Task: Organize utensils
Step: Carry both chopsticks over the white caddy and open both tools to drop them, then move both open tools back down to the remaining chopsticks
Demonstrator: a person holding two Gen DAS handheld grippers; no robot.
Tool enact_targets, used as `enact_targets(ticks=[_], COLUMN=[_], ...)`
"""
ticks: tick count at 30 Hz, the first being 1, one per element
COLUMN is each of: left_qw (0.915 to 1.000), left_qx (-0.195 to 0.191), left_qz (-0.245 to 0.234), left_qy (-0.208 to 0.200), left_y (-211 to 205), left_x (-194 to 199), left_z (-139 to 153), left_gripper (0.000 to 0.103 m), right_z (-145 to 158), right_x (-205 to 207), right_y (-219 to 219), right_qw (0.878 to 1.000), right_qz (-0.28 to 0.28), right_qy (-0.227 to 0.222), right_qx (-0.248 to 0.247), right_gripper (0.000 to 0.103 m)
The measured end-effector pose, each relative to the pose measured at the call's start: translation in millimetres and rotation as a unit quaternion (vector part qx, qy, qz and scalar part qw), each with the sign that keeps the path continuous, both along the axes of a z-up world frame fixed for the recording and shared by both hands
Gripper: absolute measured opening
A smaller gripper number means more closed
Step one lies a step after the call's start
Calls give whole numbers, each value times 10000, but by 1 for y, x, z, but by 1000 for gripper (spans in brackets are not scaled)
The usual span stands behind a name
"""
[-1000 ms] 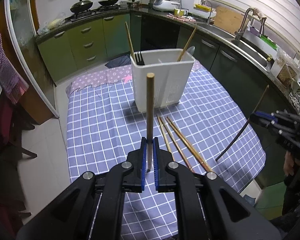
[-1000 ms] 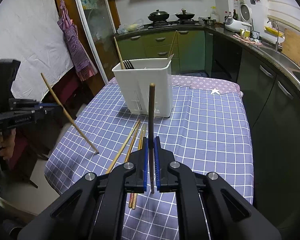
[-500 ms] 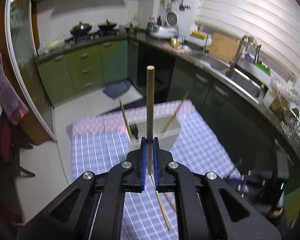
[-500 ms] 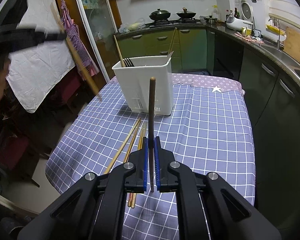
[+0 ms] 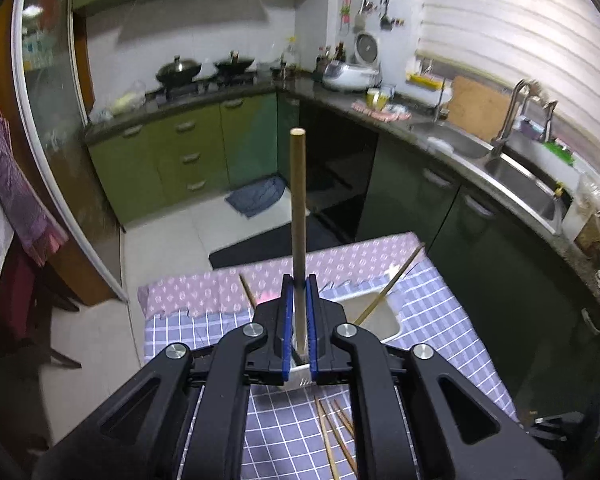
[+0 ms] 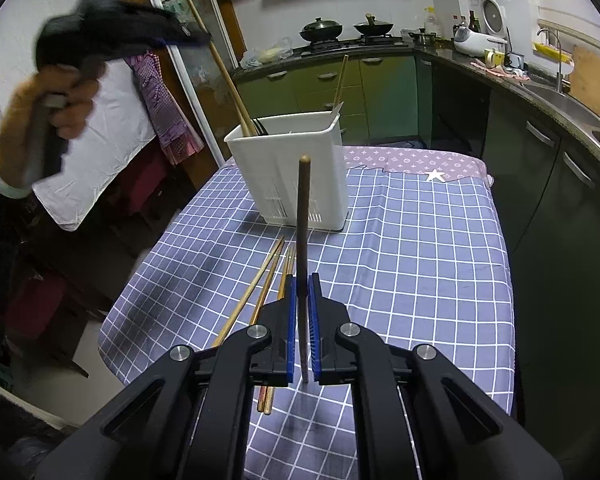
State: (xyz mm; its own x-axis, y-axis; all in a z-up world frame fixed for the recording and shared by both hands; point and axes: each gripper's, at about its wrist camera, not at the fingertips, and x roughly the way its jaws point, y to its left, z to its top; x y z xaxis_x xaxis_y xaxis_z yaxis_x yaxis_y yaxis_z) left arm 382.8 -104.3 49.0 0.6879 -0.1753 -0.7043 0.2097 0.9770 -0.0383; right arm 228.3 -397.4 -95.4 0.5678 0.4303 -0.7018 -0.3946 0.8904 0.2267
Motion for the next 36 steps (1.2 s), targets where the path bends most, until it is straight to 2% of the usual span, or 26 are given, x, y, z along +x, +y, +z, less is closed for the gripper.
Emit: enact_targets(ticks=[4,7,10,13,16,19,22,29,34,36], left_qw=[9995,9990,9993,9999,9999,9997,9993,9982,9974,9969], left_qx=[141,194,131,45,-90,-229,-371,-408,-361,-347], left_qz=[85,83,93,119,96,49,14,5,-5,-50], left_qy=[265,405,324,94,-89,-104,-25,437,624,704], left_y=[3,7,14,26,38,51,66,88,84,80], left_x=[11,10,0,-17,-40,-64,-90,-114,-116,-116], left_z=[-29,-41,-36,-21,-9,-7,-15,-41,-50,-56], left_gripper=[6,8,17,19,26,28,28,28,28,29], right_z=[24,55,89,122,144,156,153,101,74,72], right_x=[2,7,15,32,53,77,103,164,183,179], right_y=[-3,0,5,15,24,34,47,70,79,78], right_qw=[9997,9984,9951,9893,9830,9791,9787,9905,9946,9945], right_qz=[-1,-23,-75,-132,-267,-465,-626,-764,-706,-675], right_qy=[-210,-541,-958,-1389,-1702,-1843,-1865,-1114,-766,-797], right_qx=[91,138,225,423,627,730,594,243,19,-23], right_gripper=[7,7,7,7,7,7,7,7,7,13])
